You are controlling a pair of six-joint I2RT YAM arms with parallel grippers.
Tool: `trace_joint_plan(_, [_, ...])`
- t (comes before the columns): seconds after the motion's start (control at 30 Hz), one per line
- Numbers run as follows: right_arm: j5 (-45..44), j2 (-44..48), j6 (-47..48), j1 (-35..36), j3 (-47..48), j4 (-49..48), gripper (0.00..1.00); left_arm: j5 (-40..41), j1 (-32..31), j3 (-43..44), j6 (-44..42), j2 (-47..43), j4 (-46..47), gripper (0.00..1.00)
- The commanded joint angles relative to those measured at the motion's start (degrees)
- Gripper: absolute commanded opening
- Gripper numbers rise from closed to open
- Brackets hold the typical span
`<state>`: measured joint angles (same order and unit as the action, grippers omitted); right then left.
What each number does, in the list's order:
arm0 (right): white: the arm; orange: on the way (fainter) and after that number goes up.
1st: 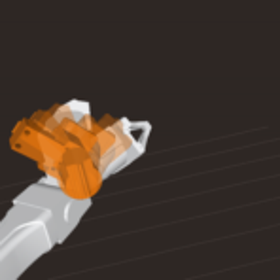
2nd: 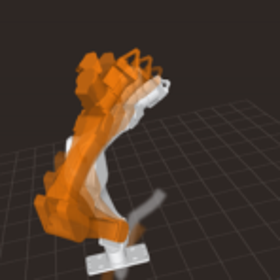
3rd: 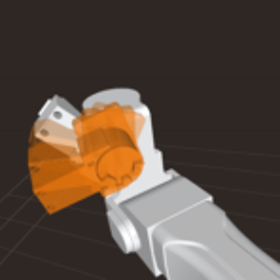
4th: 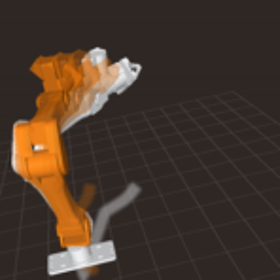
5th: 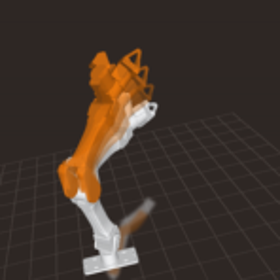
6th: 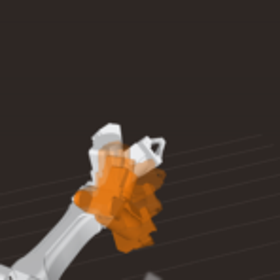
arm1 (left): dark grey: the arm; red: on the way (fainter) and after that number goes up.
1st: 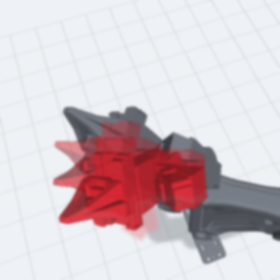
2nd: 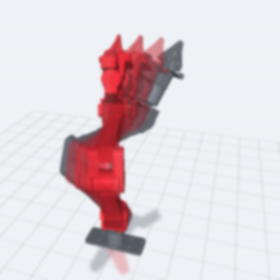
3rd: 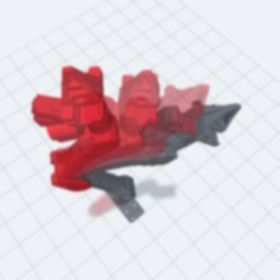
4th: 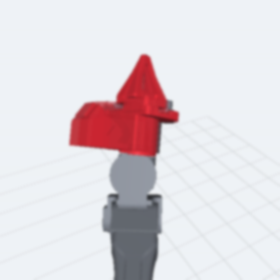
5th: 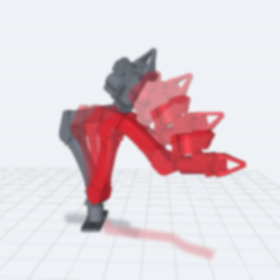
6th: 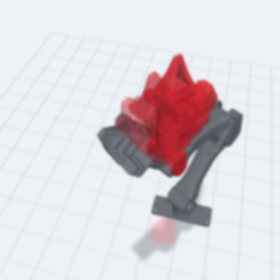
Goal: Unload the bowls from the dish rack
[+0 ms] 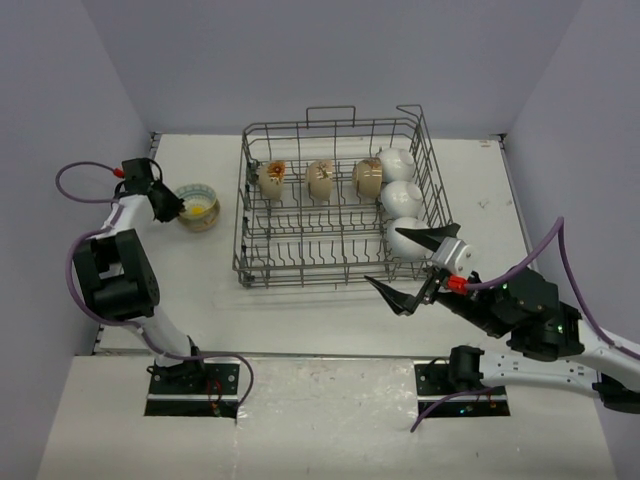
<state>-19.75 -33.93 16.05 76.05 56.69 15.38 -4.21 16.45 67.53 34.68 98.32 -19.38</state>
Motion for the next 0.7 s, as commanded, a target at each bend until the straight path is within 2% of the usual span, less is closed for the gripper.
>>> trace_joint_plan(0.0, [0.85, 0.71, -0.41, -0.03, -0.44, -2.28, 0.99, 0.78, -0.28, 2.87, -1.01, 1.52, -0.57, 0.17])
trace_joint_plan(0.2, [1.03, 1.5, -0.5, -0.02, -0.44, -2.28, 0.99, -0.1, -0.54, 3.66, -1.45, 3.36, -1.8, 0.16])
trace_joint_plan(0.3, [0.94, 1.76, -0.5, -0.03, -0.44, -2.37, 0.99, 0.07, -0.8, 3.84, -1.54, 3.28, -2.42, 0.22])
trace_joint_plan(0.4, [0.85, 1.85, -0.41, 0.06, -0.44, -2.37, 0.99, 1.21, -1.06, 3.67, -1.54, 2.23, -2.68, 0.31])
trace_joint_plan(0.43, [0.85, 1.94, -0.41, -0.02, -0.52, -2.37, 0.99, 1.31, -1.07, 3.75, -1.54, 2.05, -3.03, 0.37])
trace_joint_plan(0.53, [0.68, 1.85, -0.32, -0.03, -0.52, -2.46, 0.99, 1.57, -1.07, 3.58, -1.63, 1.61, -3.38, 0.45])
trace_joint_plan(0.6, [0.5, 1.68, -0.23, -0.02, -0.44, -2.46, 0.99, 1.66, -1.07, 3.66, -1.63, 1.17, -3.91, 0.44])
trace_joint_plan(0.67, [0.5, 1.68, -0.23, -0.02, -0.44, -2.46, 0.99, 2.01, -1.07, 3.75, -1.63, 0.64, -4.62, 0.37])
